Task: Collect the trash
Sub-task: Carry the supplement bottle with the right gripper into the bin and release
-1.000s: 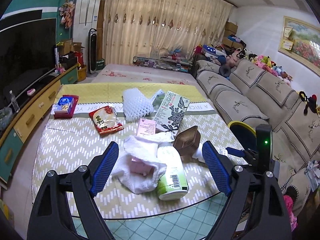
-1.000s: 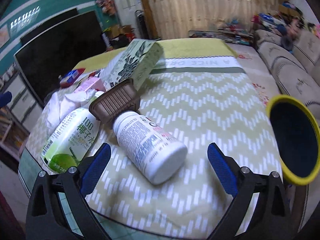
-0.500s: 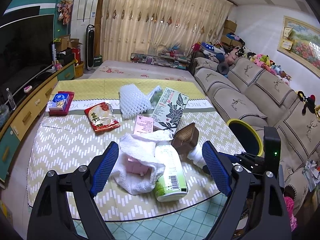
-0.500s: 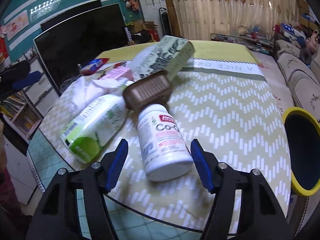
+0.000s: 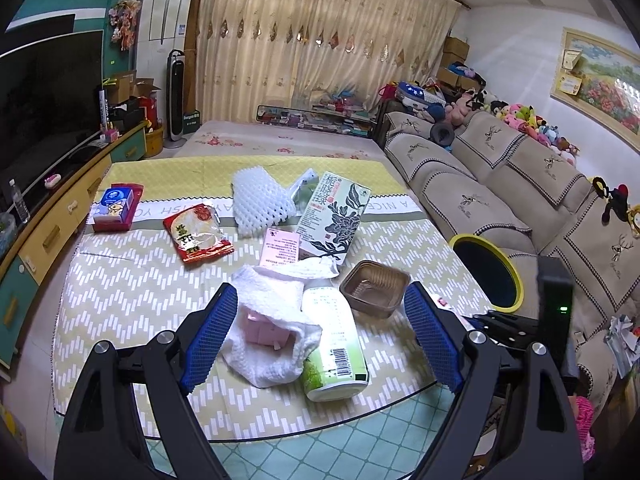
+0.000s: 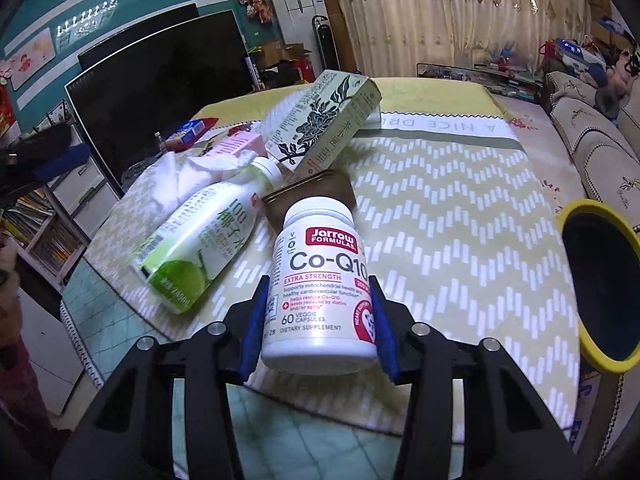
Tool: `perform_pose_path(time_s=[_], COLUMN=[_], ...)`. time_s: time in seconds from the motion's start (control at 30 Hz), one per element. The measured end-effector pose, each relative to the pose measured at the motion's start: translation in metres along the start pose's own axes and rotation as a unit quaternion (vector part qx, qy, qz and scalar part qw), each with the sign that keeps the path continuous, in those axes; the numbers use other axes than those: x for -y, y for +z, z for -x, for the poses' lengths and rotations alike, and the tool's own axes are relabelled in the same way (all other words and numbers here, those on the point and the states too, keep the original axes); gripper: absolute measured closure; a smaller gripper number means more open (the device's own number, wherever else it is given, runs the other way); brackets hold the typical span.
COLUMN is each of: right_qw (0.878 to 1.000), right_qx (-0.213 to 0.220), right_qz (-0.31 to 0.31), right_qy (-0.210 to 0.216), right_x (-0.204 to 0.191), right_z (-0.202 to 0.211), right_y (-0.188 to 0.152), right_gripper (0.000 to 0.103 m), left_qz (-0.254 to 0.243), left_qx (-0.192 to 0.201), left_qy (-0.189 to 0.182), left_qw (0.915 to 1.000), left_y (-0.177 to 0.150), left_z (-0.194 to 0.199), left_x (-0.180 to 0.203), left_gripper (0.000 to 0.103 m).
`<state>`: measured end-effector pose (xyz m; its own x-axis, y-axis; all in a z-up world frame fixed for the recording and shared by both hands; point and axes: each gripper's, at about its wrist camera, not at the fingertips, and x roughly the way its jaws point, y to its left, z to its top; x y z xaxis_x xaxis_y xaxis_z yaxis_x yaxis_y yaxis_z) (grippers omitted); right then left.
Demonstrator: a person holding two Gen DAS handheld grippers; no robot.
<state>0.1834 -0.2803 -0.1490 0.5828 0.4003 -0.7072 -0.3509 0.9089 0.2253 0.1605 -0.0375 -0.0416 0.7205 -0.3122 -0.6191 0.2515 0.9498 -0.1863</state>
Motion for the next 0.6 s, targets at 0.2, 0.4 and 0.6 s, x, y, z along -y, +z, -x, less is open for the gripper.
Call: perform_pose_path(time_s=[0.2, 0.4, 0.6], right_qw=[1.000, 0.993, 0.969], right_qx=[0.012, 0.043, 0.044], right_qz=[-0.014, -0.088, -0.183], right_qy=[0.004, -0.063, -0.158], right_x=[0.011, 0.078, 0.170], right_z=[0.026, 0.051, 0.059], right_y=[-0.007, -0.002, -0.004], right_gripper=[0.058, 0.058, 0.058], left_qz=[-0.008, -0.023, -0.038], left_qx=[-0.007, -0.016, -0.032], left_qy=[-0.001, -0.005, -0.009], left_qw=[0.9999, 0.9996, 0.9987], left_y=[0.001, 0.003, 0.005], left_z=[-0.006, -0.017, -0.036], left_x=[0.007, 0.021, 0.037], left_gripper=[0.019, 0.019, 0.019])
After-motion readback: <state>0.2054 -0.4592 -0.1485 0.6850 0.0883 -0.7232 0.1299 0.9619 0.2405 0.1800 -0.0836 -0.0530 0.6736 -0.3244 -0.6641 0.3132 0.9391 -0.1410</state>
